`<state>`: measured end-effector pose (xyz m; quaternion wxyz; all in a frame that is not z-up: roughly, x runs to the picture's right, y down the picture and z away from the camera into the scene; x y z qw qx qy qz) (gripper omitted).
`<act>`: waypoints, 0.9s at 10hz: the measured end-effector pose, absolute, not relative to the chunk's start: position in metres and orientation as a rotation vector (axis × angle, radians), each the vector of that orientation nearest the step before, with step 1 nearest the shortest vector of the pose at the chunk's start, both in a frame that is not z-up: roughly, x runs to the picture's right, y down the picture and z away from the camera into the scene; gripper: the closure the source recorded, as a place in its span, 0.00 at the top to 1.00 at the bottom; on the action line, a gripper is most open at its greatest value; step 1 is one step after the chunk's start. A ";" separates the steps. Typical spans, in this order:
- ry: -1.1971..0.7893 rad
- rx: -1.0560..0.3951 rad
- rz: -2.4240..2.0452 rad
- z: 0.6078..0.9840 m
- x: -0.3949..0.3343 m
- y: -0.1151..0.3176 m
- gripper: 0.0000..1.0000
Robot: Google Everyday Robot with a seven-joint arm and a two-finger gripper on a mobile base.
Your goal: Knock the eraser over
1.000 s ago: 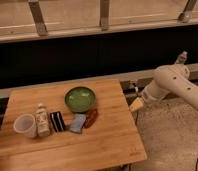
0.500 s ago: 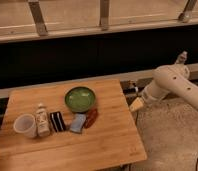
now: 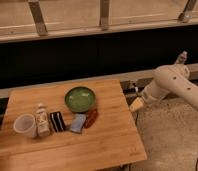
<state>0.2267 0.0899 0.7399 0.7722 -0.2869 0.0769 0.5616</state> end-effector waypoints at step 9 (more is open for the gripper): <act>0.167 -0.622 1.217 0.740 0.227 0.090 0.11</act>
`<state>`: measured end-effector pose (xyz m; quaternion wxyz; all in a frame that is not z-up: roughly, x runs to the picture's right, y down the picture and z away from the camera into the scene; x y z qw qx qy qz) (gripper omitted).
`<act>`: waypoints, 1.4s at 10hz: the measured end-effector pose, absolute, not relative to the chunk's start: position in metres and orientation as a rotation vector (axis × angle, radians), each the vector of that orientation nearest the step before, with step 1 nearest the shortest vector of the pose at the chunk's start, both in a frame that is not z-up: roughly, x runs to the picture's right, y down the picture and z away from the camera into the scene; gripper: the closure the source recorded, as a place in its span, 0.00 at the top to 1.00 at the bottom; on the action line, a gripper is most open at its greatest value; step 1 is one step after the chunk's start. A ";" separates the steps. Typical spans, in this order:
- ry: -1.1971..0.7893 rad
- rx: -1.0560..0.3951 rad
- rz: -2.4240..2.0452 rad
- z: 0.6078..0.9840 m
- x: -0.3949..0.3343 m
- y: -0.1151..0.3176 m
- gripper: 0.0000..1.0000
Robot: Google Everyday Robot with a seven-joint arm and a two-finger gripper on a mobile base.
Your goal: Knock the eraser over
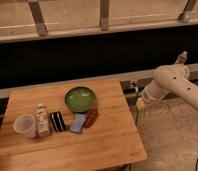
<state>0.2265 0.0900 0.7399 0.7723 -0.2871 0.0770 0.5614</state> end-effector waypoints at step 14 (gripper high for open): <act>0.174 -0.769 0.916 0.751 0.087 0.121 0.00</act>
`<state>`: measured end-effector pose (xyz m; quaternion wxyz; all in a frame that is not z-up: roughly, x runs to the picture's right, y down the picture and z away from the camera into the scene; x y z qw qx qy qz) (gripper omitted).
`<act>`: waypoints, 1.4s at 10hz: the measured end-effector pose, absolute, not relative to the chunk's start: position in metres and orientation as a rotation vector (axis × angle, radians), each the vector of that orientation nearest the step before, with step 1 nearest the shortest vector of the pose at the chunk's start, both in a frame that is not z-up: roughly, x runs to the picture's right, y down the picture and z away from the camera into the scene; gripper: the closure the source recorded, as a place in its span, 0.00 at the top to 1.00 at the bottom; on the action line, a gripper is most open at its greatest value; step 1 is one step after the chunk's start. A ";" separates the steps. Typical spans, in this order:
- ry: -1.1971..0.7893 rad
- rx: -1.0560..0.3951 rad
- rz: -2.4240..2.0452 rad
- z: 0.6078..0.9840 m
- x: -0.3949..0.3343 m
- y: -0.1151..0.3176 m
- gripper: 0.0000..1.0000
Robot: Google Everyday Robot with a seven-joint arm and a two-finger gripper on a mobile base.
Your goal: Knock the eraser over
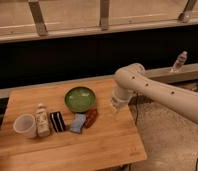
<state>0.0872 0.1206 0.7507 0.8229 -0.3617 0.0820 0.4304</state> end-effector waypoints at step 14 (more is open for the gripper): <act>-0.546 -1.079 0.613 0.737 -0.015 0.178 0.00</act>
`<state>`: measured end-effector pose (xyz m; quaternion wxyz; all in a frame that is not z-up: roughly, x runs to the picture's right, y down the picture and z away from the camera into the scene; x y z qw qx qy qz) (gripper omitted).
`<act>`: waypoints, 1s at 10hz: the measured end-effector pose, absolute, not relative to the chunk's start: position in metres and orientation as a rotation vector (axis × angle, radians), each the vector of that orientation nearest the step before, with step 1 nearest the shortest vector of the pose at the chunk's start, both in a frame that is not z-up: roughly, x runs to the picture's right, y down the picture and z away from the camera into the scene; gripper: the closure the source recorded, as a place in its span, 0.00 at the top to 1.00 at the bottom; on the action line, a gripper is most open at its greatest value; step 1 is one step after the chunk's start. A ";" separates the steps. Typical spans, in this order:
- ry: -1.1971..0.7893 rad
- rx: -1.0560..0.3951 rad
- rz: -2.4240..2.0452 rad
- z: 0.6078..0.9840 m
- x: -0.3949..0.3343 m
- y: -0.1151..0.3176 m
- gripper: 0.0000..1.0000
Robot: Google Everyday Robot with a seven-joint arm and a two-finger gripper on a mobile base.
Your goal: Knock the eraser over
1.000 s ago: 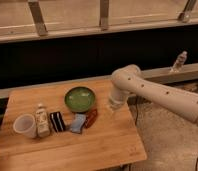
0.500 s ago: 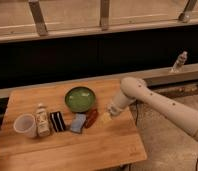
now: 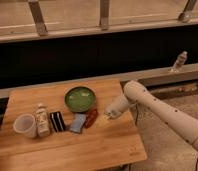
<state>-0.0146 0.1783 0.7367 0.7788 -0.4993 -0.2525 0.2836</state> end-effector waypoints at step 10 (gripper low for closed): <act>-0.438 -1.282 0.349 0.727 -0.131 0.234 0.00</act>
